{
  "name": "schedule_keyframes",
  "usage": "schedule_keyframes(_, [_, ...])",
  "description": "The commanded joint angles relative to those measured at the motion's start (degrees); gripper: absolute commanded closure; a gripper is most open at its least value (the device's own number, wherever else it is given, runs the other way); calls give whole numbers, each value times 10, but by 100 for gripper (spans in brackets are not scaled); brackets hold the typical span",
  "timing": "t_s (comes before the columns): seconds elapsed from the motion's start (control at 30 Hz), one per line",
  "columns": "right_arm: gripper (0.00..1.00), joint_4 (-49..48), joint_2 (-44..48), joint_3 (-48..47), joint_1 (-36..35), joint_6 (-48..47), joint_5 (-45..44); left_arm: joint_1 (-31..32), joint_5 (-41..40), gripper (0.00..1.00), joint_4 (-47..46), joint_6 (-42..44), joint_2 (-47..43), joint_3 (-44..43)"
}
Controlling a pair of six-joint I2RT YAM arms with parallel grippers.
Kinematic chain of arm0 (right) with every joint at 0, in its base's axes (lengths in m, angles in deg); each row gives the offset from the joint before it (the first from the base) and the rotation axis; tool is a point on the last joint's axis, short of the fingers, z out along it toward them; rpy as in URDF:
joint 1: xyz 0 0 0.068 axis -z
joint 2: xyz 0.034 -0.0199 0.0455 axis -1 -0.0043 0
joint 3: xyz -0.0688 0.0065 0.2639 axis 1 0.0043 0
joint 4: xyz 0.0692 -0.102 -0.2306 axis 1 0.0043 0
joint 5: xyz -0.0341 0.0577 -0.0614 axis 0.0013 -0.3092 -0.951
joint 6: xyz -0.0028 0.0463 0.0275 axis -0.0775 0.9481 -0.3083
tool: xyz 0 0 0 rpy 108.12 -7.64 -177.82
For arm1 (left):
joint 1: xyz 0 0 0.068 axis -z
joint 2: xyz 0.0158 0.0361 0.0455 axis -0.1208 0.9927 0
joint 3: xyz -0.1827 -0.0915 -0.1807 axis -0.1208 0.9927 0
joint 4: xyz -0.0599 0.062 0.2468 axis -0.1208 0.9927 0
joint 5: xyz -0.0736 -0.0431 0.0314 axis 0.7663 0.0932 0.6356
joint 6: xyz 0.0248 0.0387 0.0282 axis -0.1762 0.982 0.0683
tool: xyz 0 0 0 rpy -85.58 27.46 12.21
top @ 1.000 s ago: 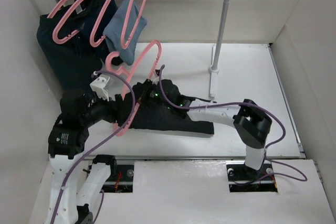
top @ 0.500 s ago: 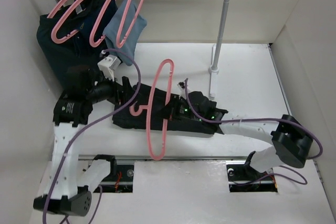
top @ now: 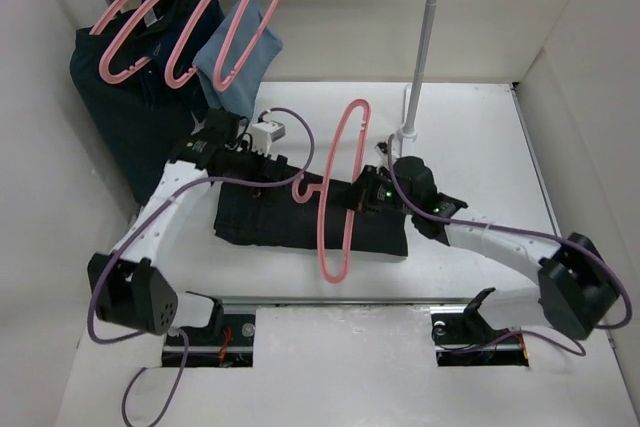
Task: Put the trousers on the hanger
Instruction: Pick up the hanger from the clothesline.
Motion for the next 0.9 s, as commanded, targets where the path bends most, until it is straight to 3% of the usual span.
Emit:
schedule_keyframes(0.0, [100,22,-67,5,14,-54,104,12,-28,23,-4,20,40,7])
schedule_keyframes(0.4, [100,22,-189,11,64,-105,144,28,-71,26,-37,20,219,-16])
schedule_keyframes(0.57, [100,22,-213,5,70,-115,145,22,-106,27,-48,20,250,-16])
schedule_keyframes(0.7, [100,22,-224,-13,70,-115,145,22,-87,27,-67,20,273,-10])
schedule_keyframes(0.87, [100,22,-239,-20,70,-115,145,40,-81,38,-84,20,304,-21])
